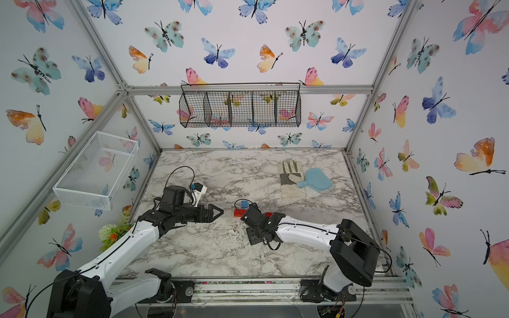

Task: Assemble a giraffe with lego
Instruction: Assemble the lego brick with the lego brick.

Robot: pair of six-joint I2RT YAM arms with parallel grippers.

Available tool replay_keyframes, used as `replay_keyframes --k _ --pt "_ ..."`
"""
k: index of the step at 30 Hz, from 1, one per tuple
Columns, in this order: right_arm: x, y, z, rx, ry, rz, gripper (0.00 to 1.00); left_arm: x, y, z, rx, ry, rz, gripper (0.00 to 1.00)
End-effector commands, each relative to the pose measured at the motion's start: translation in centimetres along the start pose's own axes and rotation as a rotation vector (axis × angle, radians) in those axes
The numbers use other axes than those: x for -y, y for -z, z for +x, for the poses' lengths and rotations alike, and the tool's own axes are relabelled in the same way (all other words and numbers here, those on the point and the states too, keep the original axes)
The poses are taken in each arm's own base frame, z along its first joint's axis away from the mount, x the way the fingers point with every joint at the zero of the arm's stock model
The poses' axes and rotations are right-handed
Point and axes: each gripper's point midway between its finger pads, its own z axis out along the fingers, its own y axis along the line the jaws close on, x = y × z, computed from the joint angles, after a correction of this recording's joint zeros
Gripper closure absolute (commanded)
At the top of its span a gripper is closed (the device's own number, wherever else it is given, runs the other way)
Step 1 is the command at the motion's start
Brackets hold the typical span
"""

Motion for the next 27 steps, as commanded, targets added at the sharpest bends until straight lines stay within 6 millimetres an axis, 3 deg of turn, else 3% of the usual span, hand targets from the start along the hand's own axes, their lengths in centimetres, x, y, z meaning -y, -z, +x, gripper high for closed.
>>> replay_keyframes --k 1,27 --pt "1.0 -0.9 1.2 -0.038 -0.005 0.038 0.4 0.0 0.1 0.0 0.008 -0.007 -0.008 0.02" --pt "1.8 -2.8 3.9 -0.135 0.007 0.08 0.43 -0.3 0.0 -0.1 0.009 0.0 -0.02 0.02"
